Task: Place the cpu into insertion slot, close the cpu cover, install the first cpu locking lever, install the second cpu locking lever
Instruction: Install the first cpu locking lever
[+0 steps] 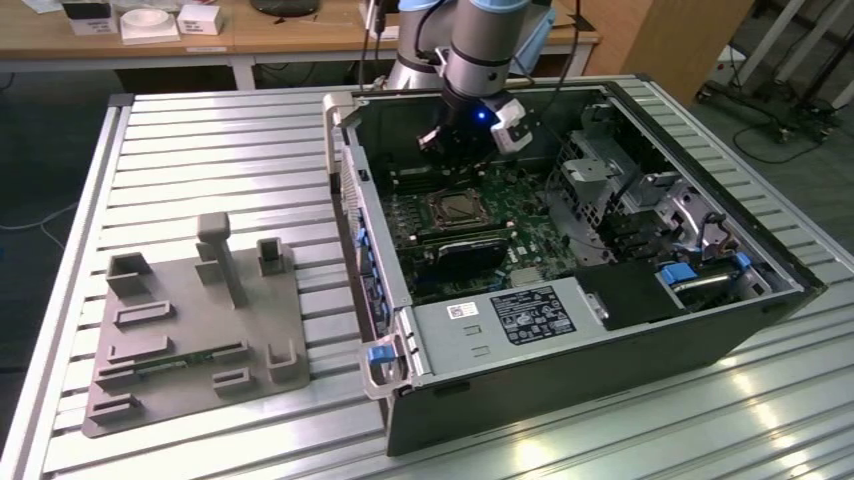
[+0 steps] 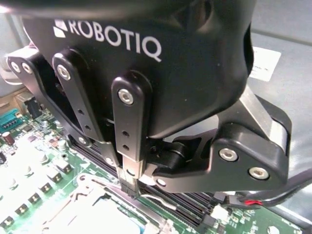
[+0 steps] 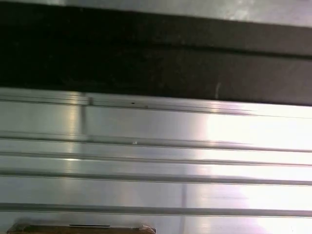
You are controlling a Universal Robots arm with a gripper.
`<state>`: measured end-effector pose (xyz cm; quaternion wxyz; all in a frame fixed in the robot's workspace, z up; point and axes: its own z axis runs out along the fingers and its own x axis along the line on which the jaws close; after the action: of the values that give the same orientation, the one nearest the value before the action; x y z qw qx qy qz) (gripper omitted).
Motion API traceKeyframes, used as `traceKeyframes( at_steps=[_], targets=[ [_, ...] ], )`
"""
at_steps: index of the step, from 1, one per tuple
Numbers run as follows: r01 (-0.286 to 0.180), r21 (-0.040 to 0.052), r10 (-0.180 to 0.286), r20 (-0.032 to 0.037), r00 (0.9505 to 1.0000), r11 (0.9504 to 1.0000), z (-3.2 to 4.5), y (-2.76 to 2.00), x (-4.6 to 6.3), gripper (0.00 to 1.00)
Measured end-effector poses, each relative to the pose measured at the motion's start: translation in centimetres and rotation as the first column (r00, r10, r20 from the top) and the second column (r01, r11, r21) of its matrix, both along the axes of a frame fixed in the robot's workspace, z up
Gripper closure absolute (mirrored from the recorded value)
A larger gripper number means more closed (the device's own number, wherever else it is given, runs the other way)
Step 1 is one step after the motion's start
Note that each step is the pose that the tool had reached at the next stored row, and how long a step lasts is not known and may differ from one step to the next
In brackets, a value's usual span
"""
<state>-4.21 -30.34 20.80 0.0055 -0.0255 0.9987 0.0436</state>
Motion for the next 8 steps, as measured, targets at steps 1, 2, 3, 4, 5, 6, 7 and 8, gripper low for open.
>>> traceKeyframes(
  at_steps=[1,2,3,4,5,6,7,8],
  targets=[
    [0.0,0.0,0.0,0.0,1.0,1.0,-0.02,0.0,0.1,0.9],
    [0.0,0.0,0.0,0.0,1.0,1.0,-0.04,0.0,0.22,0.9],
    [0.0,0.0,0.0,0.0,1.0,1.0,-0.05,0.0,0.34,0.9],
    [0.0,0.0,0.0,0.0,1.0,1.0,-0.07,0.0,0.46,0.9],
    [-0.001,0.0,0.001,0.0,1.0,1.0,-0.09,0.0,0.56,0.9],
    [-0.001,-0.0001,0.001,0.0,1.0,1.0,-0.11,0.0,0.64,0.9],
    [-0.001,-0.0002,0.001,-0.0001,1.0,1.0,-0.12,0.01,0.7,0.9],
    [-0.001,0.0,0.001,0.0,1.0,1.0,-0.14,0.02,0.75,0.9]
  ],
)
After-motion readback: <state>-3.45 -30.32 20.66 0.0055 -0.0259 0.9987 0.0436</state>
